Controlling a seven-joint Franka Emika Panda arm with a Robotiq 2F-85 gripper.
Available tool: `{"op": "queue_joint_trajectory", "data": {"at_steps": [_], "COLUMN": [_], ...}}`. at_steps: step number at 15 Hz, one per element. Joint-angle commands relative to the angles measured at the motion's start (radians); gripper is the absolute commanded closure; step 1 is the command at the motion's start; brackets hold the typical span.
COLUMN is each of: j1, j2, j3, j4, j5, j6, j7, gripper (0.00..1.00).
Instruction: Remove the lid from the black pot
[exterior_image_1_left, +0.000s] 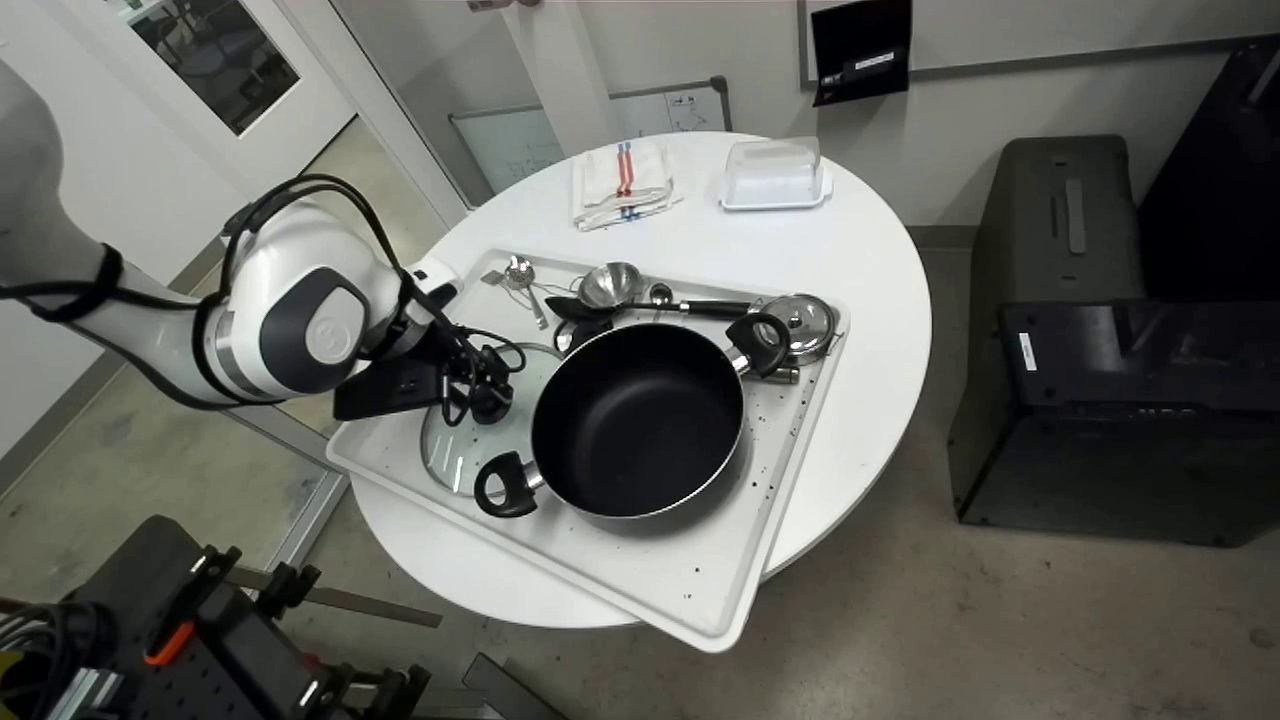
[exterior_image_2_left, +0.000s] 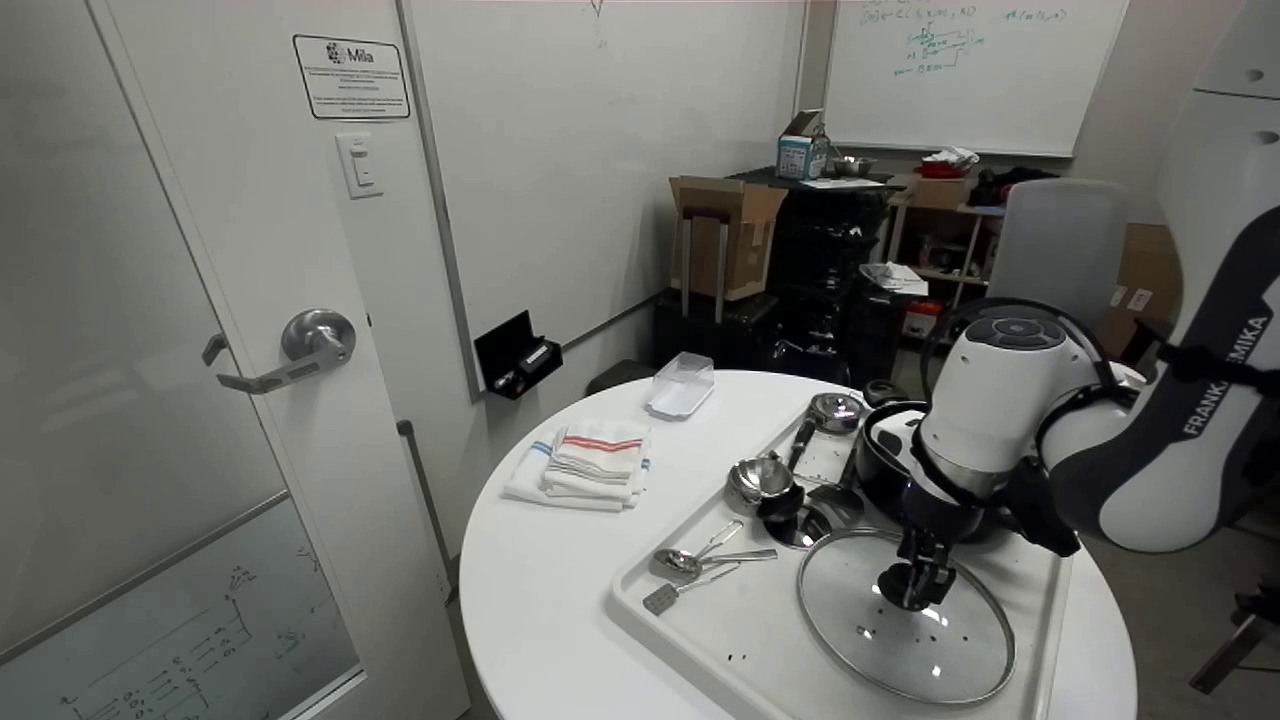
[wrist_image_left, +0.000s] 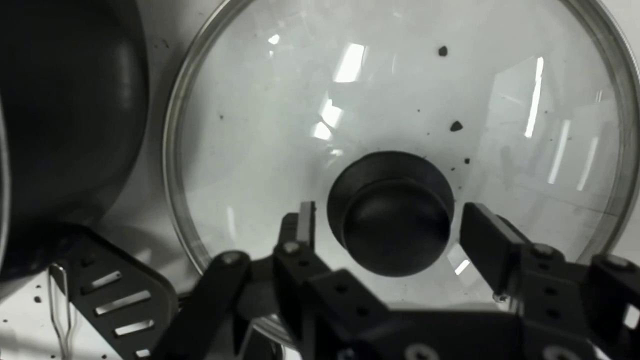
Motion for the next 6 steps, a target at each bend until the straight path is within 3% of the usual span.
{"op": "queue_joint_trajectory", "data": {"at_steps": [1,4,6], "j1": [-0.056,-0.148,-0.243], "j2": [-0.073,-0.157,-0.212], "j3": [0.041,0.121,0.221], "j4": [-0.078,-0.153,-0.192], "j5": [0.013,0.016,0.033], "j6": [0.021,0.002,-0.020], "j7": [-0.059,-0.100,-0.125], "gripper": [0.00,0.00,0.00]}}
